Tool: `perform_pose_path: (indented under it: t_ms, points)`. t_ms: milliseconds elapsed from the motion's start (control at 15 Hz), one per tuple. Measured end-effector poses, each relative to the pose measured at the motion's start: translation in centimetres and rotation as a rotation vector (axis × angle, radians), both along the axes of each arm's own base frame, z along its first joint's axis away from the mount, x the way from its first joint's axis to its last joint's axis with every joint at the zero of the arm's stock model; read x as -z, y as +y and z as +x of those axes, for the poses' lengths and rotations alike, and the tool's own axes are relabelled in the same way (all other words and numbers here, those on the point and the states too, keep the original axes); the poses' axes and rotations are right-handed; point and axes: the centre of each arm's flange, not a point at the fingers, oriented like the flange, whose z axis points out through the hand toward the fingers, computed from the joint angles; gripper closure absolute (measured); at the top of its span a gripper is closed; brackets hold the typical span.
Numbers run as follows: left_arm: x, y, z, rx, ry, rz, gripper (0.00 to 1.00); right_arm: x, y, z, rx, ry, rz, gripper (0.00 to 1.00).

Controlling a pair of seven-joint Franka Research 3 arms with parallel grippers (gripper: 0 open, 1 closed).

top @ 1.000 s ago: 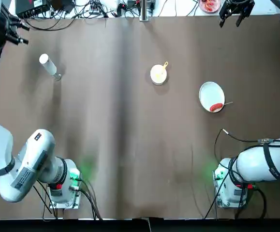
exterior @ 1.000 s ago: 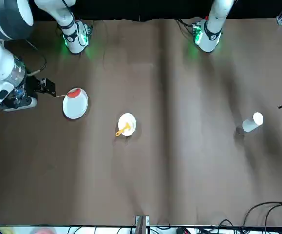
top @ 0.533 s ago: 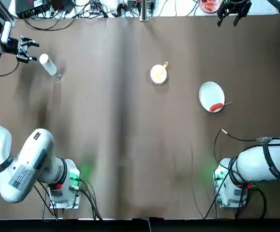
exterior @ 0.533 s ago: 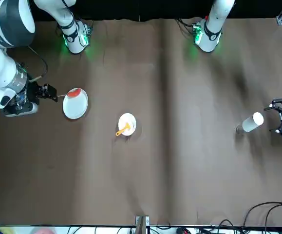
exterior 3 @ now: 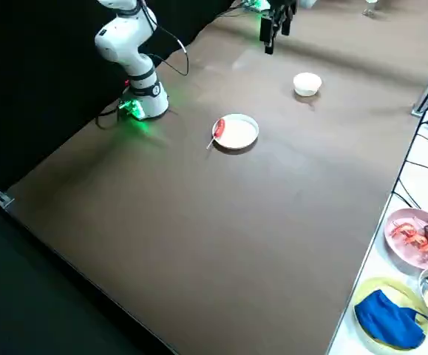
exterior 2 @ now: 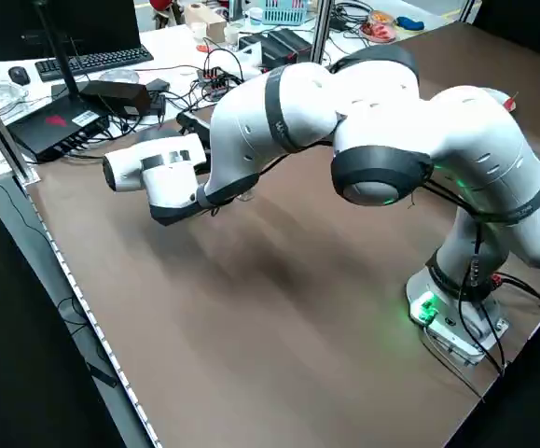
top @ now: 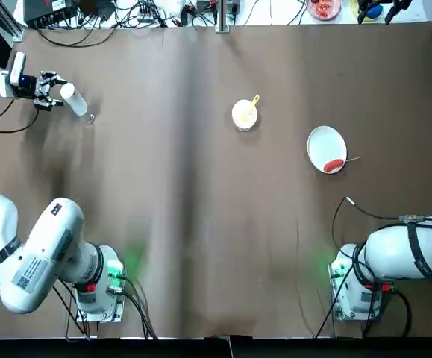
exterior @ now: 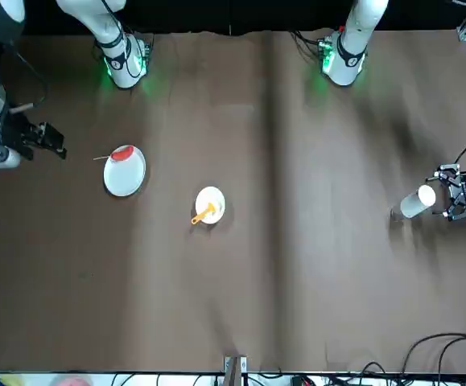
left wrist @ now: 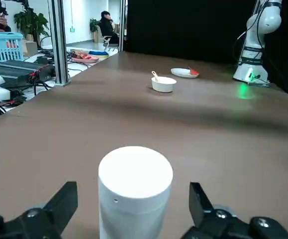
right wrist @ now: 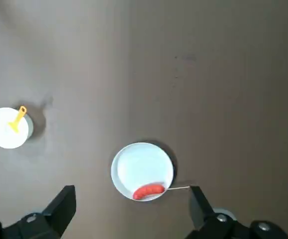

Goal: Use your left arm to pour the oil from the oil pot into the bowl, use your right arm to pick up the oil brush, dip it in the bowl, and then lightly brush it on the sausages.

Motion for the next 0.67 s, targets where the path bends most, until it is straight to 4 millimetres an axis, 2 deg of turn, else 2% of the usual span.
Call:
perform_pose_path:
  t_ms: [133,333,667]
  points:
    - [0.6,-0.1,-0.1,0.001,0.005,-0.012,0.01,-1.0,0.2,-1.1,-0.009,-0.012,-0.022,0.00]
    - [1.7,-0.4,-0.2,0.004,0.006,-0.029,0.01,-0.6,0.1,-2.3,-0.010,0.000,-0.025,0.00]
    - [3.9,-1.4,-0.1,0.011,-0.018,-0.081,0.01,-0.6,0.1,-2.8,-0.011,0.001,-0.027,0.00]
